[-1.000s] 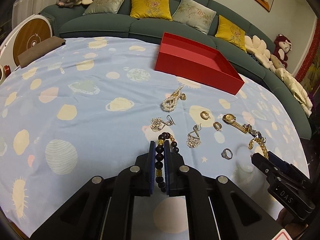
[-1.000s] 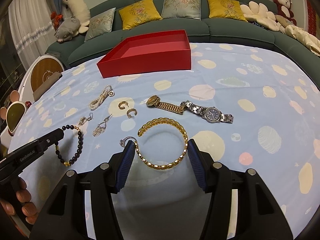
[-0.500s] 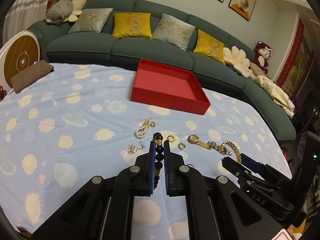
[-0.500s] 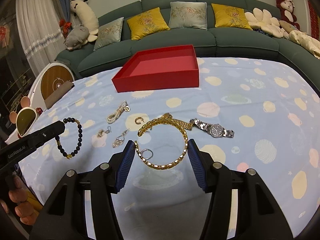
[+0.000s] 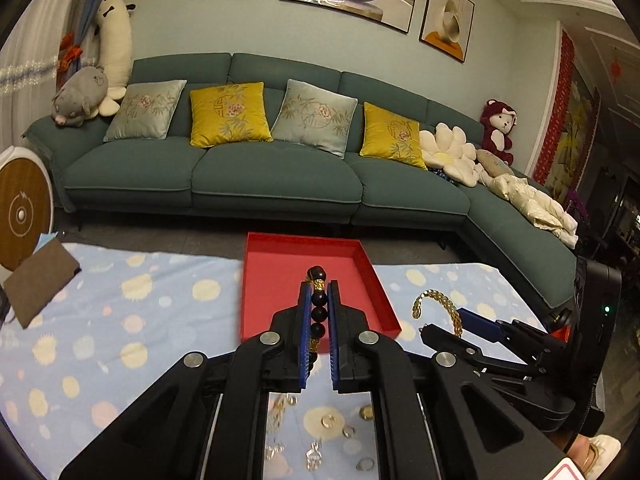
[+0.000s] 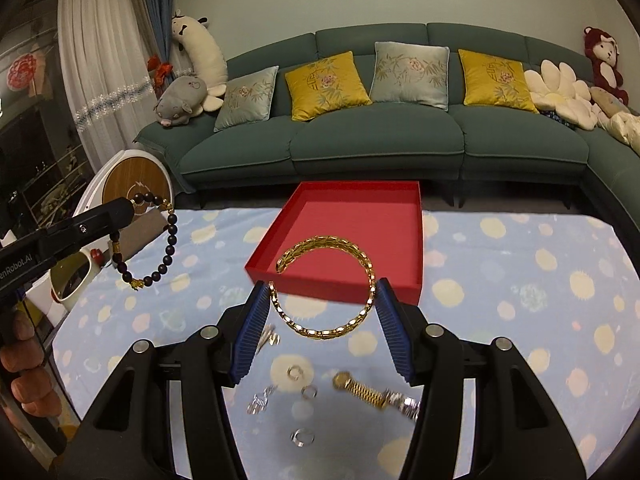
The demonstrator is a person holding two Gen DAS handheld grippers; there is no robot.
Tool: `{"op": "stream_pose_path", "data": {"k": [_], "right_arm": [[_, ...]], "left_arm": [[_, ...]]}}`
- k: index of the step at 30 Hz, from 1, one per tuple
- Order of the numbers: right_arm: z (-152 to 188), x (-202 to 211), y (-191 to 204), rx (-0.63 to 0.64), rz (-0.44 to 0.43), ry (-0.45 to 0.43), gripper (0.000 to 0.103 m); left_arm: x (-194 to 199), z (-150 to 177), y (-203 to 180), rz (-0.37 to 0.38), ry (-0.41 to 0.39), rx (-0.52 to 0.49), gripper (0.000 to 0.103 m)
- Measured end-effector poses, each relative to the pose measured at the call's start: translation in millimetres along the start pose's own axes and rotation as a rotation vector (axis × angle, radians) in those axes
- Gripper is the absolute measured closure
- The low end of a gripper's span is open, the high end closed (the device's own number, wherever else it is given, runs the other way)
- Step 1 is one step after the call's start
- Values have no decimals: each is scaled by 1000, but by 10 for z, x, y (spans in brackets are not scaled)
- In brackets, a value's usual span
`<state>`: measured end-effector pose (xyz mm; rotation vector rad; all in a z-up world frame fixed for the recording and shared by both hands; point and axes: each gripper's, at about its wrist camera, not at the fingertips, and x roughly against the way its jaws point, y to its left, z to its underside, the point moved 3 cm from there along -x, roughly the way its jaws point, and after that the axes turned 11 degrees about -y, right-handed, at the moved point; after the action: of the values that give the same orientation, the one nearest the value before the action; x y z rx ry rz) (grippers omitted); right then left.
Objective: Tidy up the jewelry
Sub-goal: 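Carry the bangle and bracelet into the red tray and open both tools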
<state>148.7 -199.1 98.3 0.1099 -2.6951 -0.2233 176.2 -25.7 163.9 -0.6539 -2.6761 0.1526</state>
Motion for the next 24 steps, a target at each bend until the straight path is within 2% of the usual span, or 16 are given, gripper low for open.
{"op": "stream_pose_path", "data": {"k": [5,10,14,18,24], "right_arm": [[-447,-605,-208,0,20,-15,50],[-656,-1262,-425,-25,31,17,50],[-656,-1559,-557,-34,54,28,50],[-649,-1828,-637,-3,75,51,50],[-506,-2281,-807,-25,100,138,50]], "left_arm": [[-720,-293,79,3,5,-4,98],[-1417,-368,202,-51,37,-22,98],[-1623,-310,280,-53,30,-29,98],[-1922,-216,342,-67,77,-54,98],[-2494,-27,461,-106,164,-7,98]]}}
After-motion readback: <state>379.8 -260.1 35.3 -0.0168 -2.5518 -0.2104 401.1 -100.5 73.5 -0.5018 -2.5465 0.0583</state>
